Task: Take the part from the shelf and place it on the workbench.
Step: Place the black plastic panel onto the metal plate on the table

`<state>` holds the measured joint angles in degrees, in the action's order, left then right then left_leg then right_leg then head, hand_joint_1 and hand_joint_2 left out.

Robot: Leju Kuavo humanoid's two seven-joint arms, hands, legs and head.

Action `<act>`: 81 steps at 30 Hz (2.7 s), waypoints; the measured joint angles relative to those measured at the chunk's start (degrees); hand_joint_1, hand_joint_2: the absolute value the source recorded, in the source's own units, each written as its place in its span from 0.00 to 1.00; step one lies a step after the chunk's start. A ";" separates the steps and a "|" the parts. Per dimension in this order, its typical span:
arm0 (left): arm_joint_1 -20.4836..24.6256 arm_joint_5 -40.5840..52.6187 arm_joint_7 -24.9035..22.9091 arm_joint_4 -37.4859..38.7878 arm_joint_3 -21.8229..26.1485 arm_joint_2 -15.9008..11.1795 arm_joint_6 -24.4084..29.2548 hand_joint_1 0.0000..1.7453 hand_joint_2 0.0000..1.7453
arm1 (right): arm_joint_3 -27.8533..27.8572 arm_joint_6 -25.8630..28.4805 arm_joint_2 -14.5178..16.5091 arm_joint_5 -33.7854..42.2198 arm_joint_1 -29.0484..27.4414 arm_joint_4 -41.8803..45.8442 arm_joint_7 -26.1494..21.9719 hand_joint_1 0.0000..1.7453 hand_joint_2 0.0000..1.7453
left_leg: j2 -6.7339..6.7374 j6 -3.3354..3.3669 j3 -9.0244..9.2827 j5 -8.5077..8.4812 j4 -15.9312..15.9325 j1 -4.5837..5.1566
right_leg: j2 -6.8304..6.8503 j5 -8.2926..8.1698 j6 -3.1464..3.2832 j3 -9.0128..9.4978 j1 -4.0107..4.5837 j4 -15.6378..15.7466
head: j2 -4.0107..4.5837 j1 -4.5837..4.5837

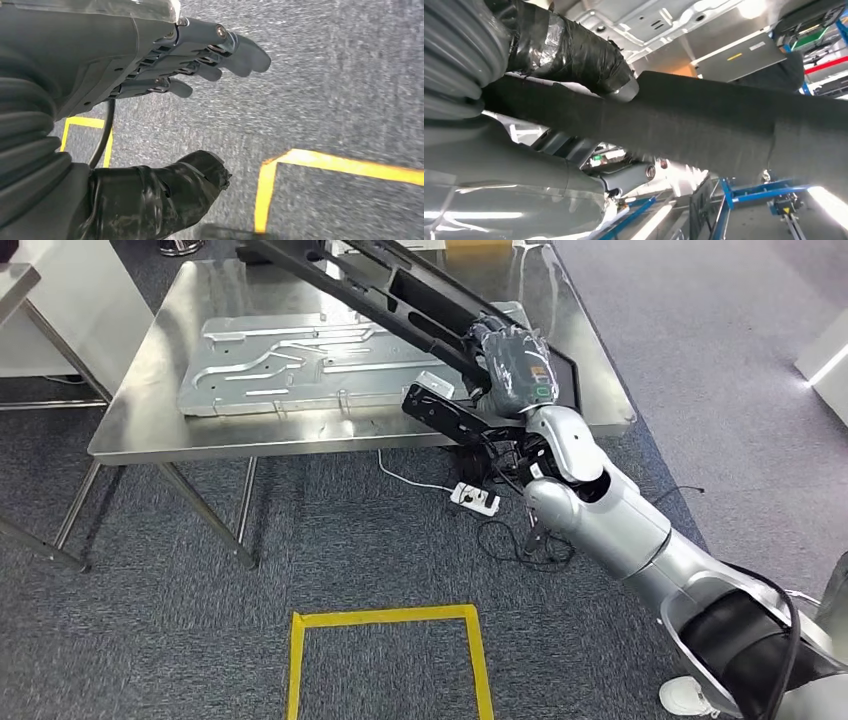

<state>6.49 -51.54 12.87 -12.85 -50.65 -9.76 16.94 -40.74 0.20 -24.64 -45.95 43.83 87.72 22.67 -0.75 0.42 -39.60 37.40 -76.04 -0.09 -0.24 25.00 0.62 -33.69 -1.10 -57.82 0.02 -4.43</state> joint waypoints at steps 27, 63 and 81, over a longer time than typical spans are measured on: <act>0.01 1.00 -1.96 0.00 -0.12 -0.11 0.96 0.00 1.00 | -3.64 -8.00 -1.21 1.14 0.31 1.50 -3.08 1.00 1.00 | -0.46 0.87 2.66 -11.56 13.98 1.73 | -0.30 0.36 1.82 2.93 1.82 1.72 | 0.00 -0.38; 0.19 1.16 -2.94 -0.01 -0.95 -0.87 0.88 0.00 1.00 | -4.24 -9.00 -2.38 -0.06 -2.53 3.37 -2.12 1.00 1.00 | 0.41 -1.29 -2.69 -7.45 4.24 -0.60 | -0.10 -0.42 0.76 -1.30 0.64 -0.82 | 0.00 -0.10; 0.41 1.19 -3.08 -0.01 -0.99 -1.23 1.11 0.00 1.00 | -4.22 -8.96 -3.37 -0.13 -3.27 3.68 -2.08 1.00 1.00 | 0.40 0.78 4.77 -12.27 18.12 -1.14 | -0.03 3.56 -2.77 -6.49 -0.22 -11.03 | 0.00 -0.48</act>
<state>6.89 -50.35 9.79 -12.85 -51.65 -10.99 18.05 -44.96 -8.75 -28.01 -46.07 40.56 91.39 20.59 -0.36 1.19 -34.83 25.13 -57.92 -1.23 -0.27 28.56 -2.15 -40.18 -1.33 -68.85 0.02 -4.91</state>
